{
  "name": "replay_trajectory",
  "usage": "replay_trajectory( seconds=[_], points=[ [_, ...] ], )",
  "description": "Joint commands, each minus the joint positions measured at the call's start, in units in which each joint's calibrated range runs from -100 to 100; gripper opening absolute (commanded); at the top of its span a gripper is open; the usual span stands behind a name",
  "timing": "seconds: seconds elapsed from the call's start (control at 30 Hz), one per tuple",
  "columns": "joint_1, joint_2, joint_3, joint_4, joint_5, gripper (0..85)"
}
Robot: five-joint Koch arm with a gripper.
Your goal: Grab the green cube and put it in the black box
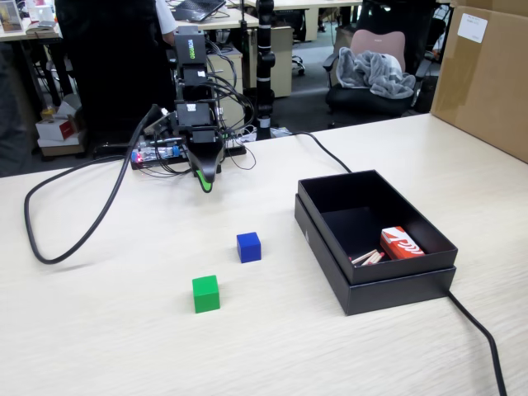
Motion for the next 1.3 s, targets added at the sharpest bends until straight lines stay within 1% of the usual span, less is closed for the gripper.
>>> replay_trajectory(
  seconds=[0.0, 0.1, 0.23, 0.27, 0.4, 0.5, 0.73, 0.93, 1.27],
  points=[
    [-0.2, 4.9, 10.7, -4.3, -0.5, 47.3],
    [-0.6, 14.5, 20.9, -7.9, -0.4, 47.3],
    [-1.3, 28.0, 32.5, -9.4, -0.5, 47.3],
    [-1.4, 32.0, 36.0, -9.6, -0.8, 47.2],
    [-1.8, 46.8, 47.9, -10.0, -4.0, 47.3],
    [-2.0, 54.4, 53.5, -10.0, -4.8, 47.7],
    [-2.8, 74.4, 66.4, -10.0, -4.9, 48.3],
    [-3.3, 86.7, 73.3, -10.0, -4.6, 48.3],
    [-2.6, 99.2, 79.4, -9.9, -3.3, 48.1]
  ],
)
